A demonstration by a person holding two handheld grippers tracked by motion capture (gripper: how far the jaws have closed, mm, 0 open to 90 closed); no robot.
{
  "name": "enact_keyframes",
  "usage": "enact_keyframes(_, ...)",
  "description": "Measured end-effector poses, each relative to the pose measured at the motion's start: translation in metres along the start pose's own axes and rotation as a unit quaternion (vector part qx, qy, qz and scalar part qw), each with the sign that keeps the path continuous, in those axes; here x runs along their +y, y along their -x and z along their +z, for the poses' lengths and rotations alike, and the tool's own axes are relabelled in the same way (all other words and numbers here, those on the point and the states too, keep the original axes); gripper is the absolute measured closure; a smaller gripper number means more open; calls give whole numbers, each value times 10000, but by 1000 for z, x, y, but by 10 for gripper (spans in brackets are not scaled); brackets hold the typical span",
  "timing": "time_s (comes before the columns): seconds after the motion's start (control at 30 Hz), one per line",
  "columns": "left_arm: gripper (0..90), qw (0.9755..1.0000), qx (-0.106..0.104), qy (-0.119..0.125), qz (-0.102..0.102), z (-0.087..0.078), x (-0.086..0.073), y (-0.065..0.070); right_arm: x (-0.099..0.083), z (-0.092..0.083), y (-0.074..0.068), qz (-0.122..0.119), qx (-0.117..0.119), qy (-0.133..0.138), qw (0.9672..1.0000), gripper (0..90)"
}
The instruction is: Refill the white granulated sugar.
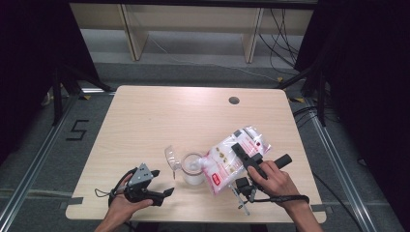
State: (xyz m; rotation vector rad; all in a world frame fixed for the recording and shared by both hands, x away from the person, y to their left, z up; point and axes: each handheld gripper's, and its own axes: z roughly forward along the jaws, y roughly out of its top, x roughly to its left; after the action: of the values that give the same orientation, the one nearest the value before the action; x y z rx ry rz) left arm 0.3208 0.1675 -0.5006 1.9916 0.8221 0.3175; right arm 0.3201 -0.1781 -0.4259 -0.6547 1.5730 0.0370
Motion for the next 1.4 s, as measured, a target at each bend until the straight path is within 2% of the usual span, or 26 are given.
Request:
enact_keyframes(0.07,159,10000,-9,-12,36,0,0,0,0,0,0,26,6,-17,10000,740)
enact_keyframes(0.2,159,9999,7,28,-102,1,0,1,0,0,0,10,1,-2,10000,741)
enact_keyframes(0.23,159,10000,7,33,-42,0,0,1,0,0,0,8,0,1,10000,741)
enact_keyframes(0.27,159,10000,11,29,-55,0,0,1,0,0,-2,104,23,-20,9999,741)
enact_keyframes(0.43,159,10000,9,28,-43,0,0,0,0,0,-2,105,18,-18,9999,742)
enact_keyframes(0.5,159,10000,13,31,-55,0,0,1,0,0,0,-5,-5,11,10000,743)
enact_keyframes(1.13,159,10000,11,-19,-16,-1,0,0,0,-1,2,-62,-77,22,9999,748)
enact_keyframes(1.3,159,10000,14,-23,-16,-1,0,0,-1,-1,1,-27,-47,30,10000,748)
enact_keyframes(1.33,159,10000,1,-19,3,-1,0,0,-1,-1,-1,70,-24,7,10000,749)
enact_keyframes(1.4,159,10000,13,-21,-18,-1,0,0,-1,-1,1,-9,-47,22,10000,749)
